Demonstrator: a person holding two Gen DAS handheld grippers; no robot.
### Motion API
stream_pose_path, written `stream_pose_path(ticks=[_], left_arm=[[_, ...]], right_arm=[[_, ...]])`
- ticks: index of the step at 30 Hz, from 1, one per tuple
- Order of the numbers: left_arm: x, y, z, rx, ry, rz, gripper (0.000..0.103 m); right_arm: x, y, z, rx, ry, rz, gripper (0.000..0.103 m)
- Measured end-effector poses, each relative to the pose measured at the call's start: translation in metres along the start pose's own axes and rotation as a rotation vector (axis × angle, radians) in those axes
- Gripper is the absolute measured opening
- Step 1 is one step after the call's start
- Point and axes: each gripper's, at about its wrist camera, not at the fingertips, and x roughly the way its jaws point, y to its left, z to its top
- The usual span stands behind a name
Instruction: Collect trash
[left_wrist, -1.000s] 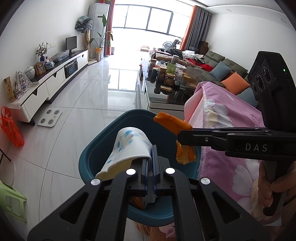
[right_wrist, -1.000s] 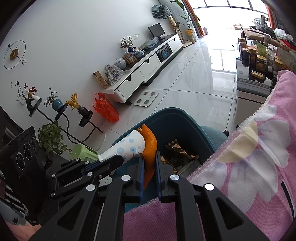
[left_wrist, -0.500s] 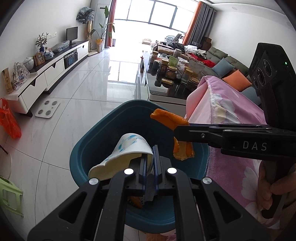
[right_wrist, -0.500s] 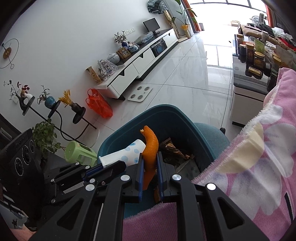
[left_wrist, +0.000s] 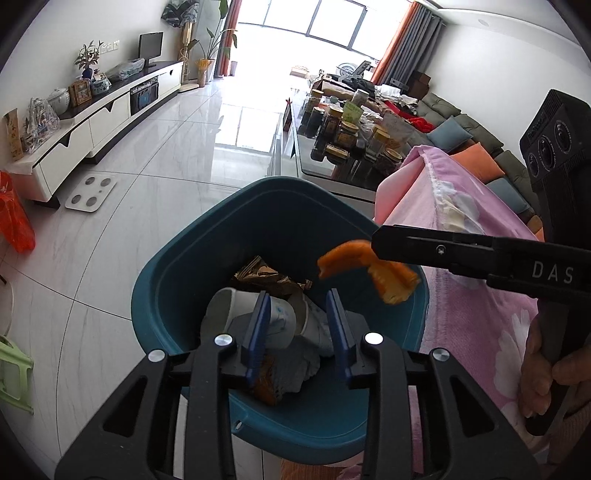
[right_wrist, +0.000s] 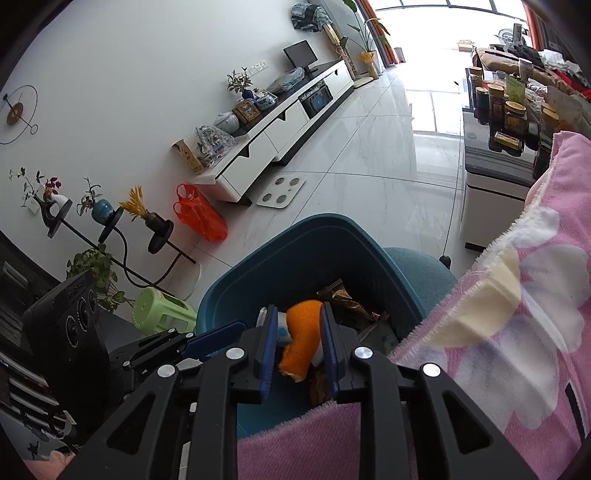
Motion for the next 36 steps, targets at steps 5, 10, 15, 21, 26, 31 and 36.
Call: stream_pose_path(ticks=[5,10,15,21,26,31,36], left_arm=[[-0.021,0.001,-0.005,0.003,-0.039,0.008,0.038],[-0.049,-0.005,-0.007,0.033,-0.105,0.011,0.049],[-0.085,-0.021,-0.017,0.094,-0.187,-0.002,0.073],[-0.116,-0.063,-0.032,0.179,-0.29,-0.041,0.098],[-0.127,-0.095,-0.043,0.193,-0.344,-0.057,0.098],[-0.13,-0.13,-0.052,0.229,-0.401,-0.047,0.098],[-0.127,-0.168,-0.055,0.262,-0.433,-0.074,0.098]], right_arm=[[-0.015,-0.004,-0.001,0.017,-0.043,0.015,0.042],[-0.039,-0.004,-0.012,0.005,-0.095,0.025,0.042],[-0.08,-0.006,-0.033,-0.015,-0.197,-0.003,0.058],[-0.132,-0.014,-0.071,-0.03,-0.343,-0.137,0.079],[-0.175,-0.029,-0.11,0.011,-0.484,-0.296,0.095],[-0.212,-0.04,-0.146,0.033,-0.589,-0.456,0.096],[-0.237,-0.048,-0.177,0.062,-0.659,-0.576,0.096]])
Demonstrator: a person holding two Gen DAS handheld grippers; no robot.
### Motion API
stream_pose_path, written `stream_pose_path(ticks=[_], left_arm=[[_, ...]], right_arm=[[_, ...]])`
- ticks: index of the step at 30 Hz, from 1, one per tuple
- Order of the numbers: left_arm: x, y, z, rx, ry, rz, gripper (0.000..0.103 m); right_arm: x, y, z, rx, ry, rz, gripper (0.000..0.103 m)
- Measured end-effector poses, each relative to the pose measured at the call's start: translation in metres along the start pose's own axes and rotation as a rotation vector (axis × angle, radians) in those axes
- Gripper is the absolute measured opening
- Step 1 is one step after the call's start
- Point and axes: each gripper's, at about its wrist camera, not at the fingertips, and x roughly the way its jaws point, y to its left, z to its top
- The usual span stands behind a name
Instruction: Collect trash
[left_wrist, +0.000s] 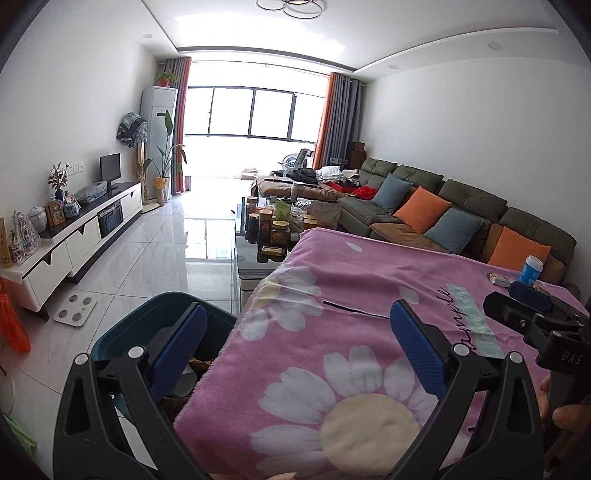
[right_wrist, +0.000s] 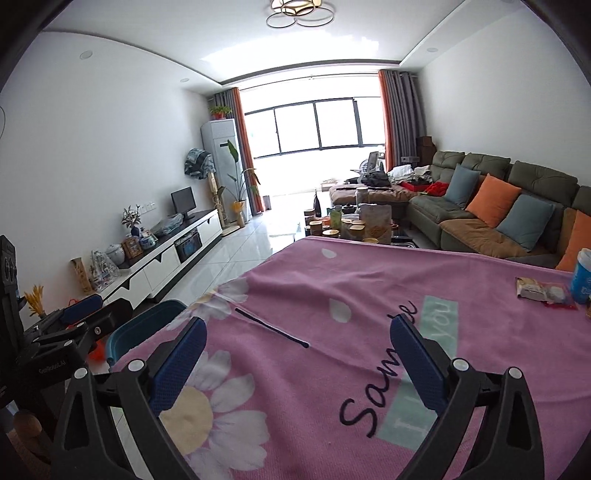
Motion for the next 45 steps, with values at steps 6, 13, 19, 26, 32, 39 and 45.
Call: stream_pose_path(ticks=[6,13,19,26,32,39,45], left_arm=[[0.001,-0.037,0.003,0.04,-0.056,0.014,0.098],[-0.009,-0.068,0.0,0.09,-0.106,0.0,0.098],[-0.013,-0.08,-0.001,0.112,-0.119,-0.017,0.098],[-0.013,-0.087,-0.002,0.134,-0.144,-0.004,0.098],[-0.015,-0.092,-0.003,0.153,-0.156,-0.006,0.098],[-0.017,-0.093,-0.003,0.154,-0.165,-0.012,0.098],[-0.017,-0.093,-0.001,0.153,-0.169,-0.014,0.098]], right_arm=[[-0.031,-0.017,-0.007,0.001,-0.082,-0.122,0.096],[-0.055,-0.03,-0.017,0.003,-0.139,-0.207,0.096],[-0.068,-0.036,-0.019,0.019,-0.169,-0.228,0.096],[-0.074,-0.039,-0.02,0.029,-0.18,-0.249,0.096],[-0.08,-0.043,-0.019,0.044,-0.191,-0.262,0.096],[-0.083,-0.045,-0.019,0.047,-0.191,-0.273,0.096],[-0.083,-0.047,-0.019,0.049,-0.185,-0.274,0.096]])
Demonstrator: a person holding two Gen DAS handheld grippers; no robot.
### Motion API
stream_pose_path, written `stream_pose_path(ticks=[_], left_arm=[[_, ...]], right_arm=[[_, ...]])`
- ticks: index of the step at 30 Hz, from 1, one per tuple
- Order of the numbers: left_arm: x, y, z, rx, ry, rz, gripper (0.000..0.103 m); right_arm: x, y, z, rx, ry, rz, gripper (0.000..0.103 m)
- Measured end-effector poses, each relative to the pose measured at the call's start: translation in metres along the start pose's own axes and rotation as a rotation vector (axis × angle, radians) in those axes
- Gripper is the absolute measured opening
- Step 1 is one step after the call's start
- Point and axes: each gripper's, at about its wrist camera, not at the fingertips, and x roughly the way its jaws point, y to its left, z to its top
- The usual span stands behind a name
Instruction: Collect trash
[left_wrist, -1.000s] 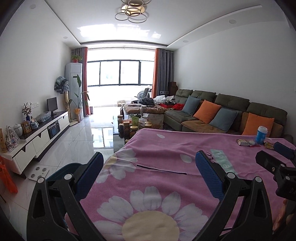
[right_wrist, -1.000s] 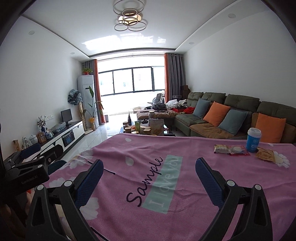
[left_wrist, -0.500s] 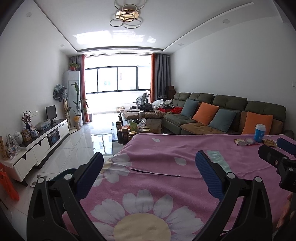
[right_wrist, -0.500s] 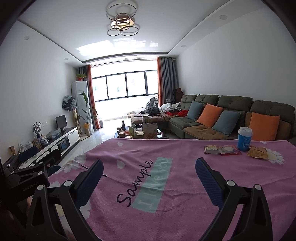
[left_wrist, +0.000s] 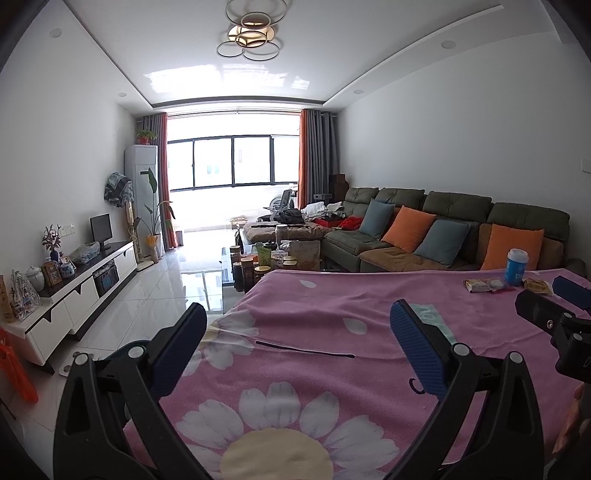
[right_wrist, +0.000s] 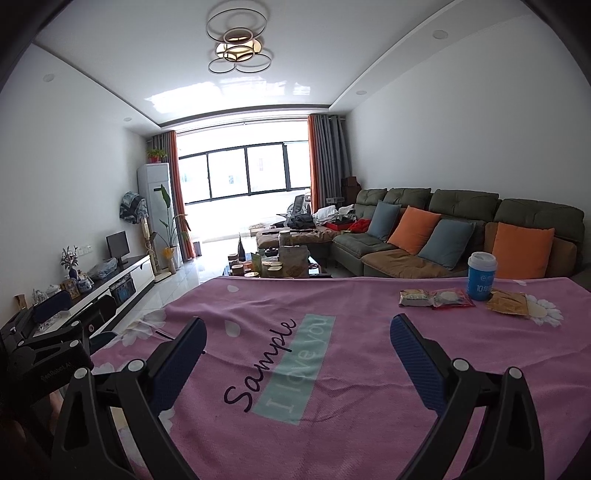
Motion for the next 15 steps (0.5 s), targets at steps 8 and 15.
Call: stream_pose_path(ticks=[8,15], left_arm=[[0.0002,-0.0015,0.0008,0.004,-0.008,0.002,0.098],[-0.0002,-0.0021,0.0012,0.002,-0.01,0.002,0.098]], right_arm=[[0.0002,-0.0016,0.0008,-0.004,0.003,-0.006,0.096],[-0.0006,-0.0027,0.0015,-0.006,0.001,-0.008,0.096]])
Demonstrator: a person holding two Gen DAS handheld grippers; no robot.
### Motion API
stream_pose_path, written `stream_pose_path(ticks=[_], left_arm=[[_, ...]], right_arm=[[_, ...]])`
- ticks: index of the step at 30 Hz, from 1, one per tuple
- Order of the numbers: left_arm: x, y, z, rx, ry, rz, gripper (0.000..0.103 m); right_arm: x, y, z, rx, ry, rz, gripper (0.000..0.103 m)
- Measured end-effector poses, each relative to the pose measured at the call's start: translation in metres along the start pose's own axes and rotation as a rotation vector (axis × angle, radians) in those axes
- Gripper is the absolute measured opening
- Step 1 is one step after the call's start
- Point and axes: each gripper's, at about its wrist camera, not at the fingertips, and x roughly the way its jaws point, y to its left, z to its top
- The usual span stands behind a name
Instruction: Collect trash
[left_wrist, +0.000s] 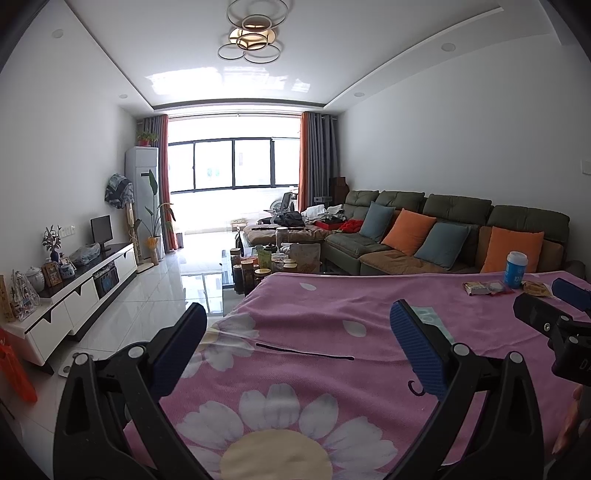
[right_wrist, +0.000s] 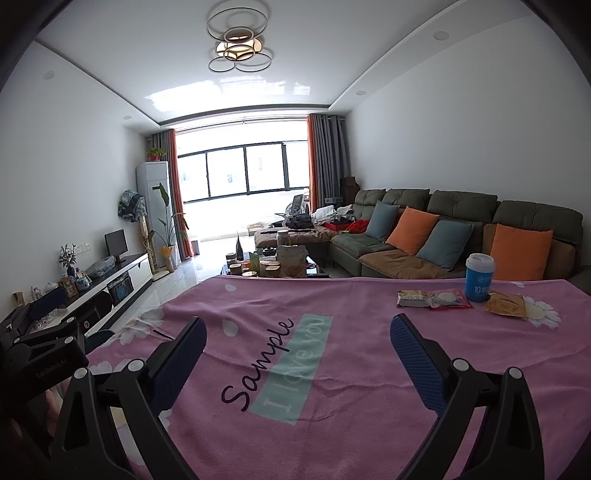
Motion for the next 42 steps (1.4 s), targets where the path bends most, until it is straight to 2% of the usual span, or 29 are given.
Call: stream_pose_path(ticks=[42], left_arm=[[0.0004,-0.002,0.0,-0.004,-0.008,0.014,0.098]], right_arm=[[-0.0004,-0.0012,0.0006,0.007,-0.005,-0.009,0.096]])
